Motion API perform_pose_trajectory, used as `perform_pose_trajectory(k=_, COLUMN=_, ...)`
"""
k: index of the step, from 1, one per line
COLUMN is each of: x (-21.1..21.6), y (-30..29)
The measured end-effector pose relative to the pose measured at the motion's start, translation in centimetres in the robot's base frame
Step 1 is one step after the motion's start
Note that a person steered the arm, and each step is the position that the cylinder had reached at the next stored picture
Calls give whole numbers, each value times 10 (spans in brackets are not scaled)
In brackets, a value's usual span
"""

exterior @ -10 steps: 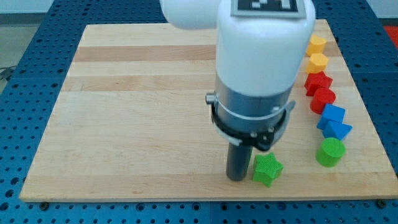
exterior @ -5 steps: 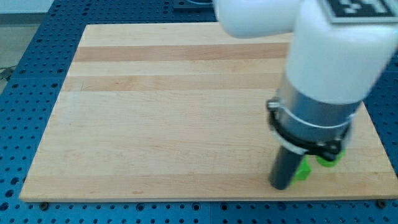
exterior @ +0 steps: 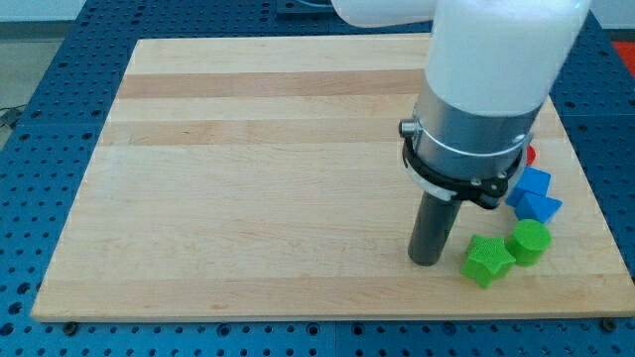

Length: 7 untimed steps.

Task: Push the green star into the green circle

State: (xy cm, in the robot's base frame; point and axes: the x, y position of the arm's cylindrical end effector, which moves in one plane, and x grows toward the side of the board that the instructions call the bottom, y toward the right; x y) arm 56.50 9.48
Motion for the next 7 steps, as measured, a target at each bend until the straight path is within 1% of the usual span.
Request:
perform_pose_trajectory(k=1, x=0, y=0)
perform_pose_trajectory(k=3, x=3, y=23)
perform_pose_trajectory(k=7, x=12, y=38)
